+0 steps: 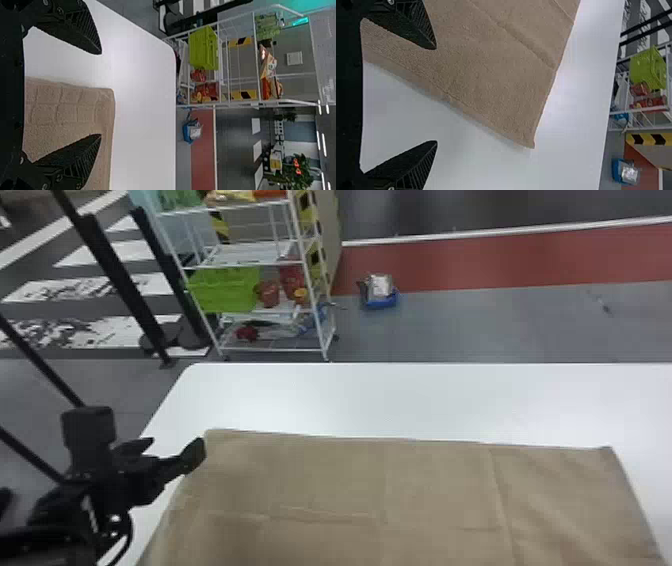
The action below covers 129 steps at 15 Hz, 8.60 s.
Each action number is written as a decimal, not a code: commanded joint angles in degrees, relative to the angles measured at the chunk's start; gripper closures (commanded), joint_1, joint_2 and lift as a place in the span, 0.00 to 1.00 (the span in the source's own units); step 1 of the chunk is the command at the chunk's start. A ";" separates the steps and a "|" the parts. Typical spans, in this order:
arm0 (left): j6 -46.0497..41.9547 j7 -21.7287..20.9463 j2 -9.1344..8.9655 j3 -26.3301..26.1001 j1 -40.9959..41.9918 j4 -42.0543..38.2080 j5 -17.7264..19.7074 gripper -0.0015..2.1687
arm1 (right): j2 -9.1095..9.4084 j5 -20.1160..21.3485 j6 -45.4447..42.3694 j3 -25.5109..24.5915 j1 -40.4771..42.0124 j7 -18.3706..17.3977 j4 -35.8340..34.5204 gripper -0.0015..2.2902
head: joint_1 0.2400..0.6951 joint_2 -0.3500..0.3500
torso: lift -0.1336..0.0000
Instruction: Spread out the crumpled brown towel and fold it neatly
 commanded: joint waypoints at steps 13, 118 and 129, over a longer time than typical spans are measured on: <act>-18.81 -48.10 19.52 -6.53 -18.29 26.02 -22.67 0.12 | -0.19 -4.05 1.39 0.38 -3.59 -2.98 4.84 0.01 | 1.00 0.70 | 0.08; -27.95 -57.85 25.41 -17.17 -29.11 43.16 -42.71 0.63 | 4.65 -2.55 8.42 23.23 -34.88 -17.84 30.94 0.60 | 1.00 0.80 | 0.08; -50.10 -55.31 21.36 8.06 -9.77 31.82 -25.66 0.63 | 1.75 -2.03 4.20 15.85 -14.40 -4.92 1.94 0.60 | 1.00 0.95 | 0.08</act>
